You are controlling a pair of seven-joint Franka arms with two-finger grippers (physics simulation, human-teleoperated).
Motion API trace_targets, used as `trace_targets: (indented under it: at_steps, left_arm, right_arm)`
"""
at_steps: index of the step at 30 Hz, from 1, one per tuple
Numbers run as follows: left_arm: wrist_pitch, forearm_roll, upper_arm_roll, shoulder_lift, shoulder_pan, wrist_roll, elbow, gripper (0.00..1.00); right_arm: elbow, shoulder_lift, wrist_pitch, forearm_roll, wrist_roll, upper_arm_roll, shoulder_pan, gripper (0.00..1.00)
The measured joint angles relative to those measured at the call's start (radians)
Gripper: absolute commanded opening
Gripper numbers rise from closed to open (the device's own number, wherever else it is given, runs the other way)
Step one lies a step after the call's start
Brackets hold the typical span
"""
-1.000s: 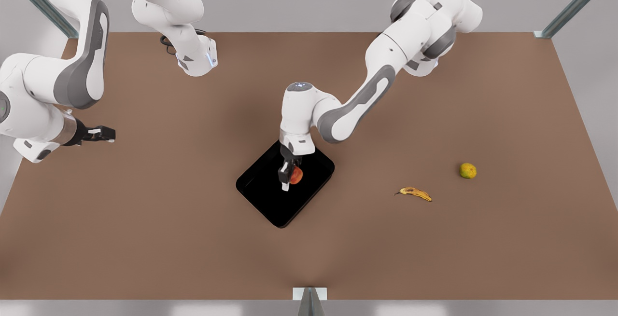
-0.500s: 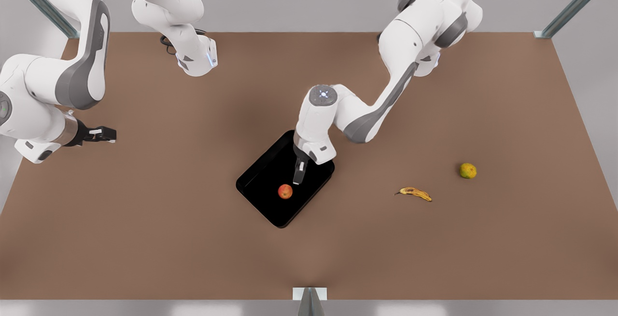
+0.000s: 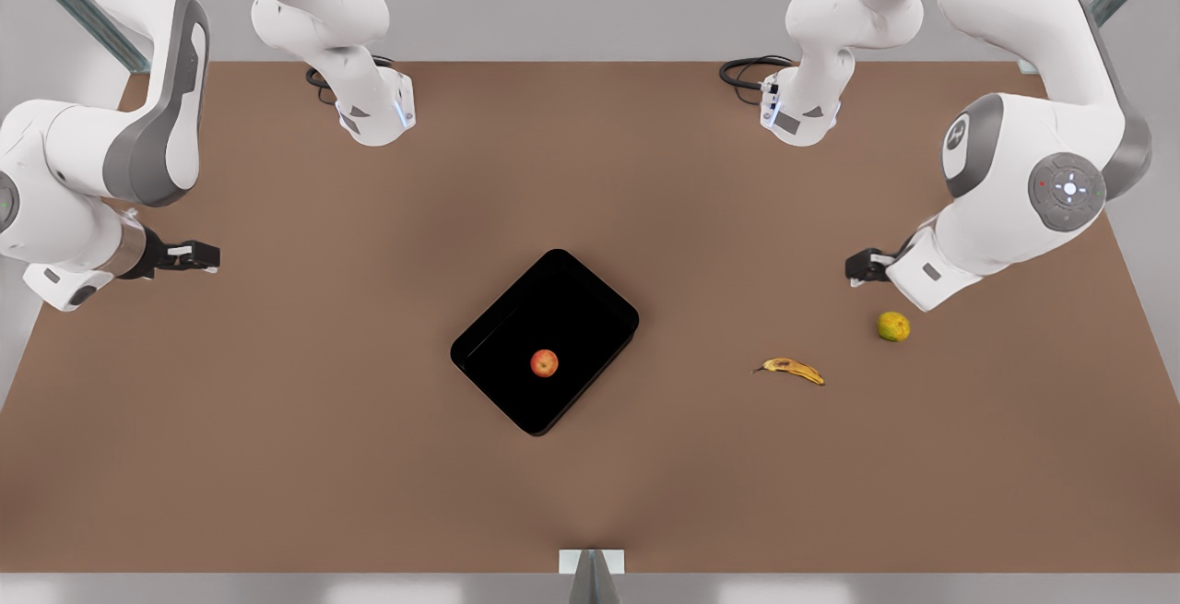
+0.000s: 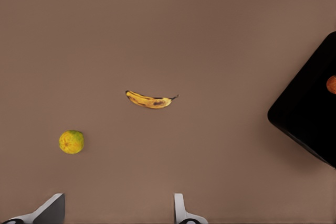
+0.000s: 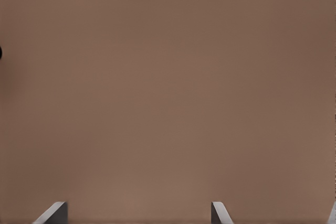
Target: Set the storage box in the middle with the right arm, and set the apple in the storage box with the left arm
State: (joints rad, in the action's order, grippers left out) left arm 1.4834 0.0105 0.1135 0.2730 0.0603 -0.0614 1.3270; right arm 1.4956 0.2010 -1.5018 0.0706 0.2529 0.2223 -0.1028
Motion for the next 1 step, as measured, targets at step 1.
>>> trace_targets:
  at_steps: [1]
  left_arm:
    - [-0.001, 0.003, 0.0, 0.0, 0.0, 0.0, 0.0, 1.0]
  right_arm:
    - [-0.001, 0.0, 0.0, 0.001, 0.001, 0.0, 0.0, 1.0]
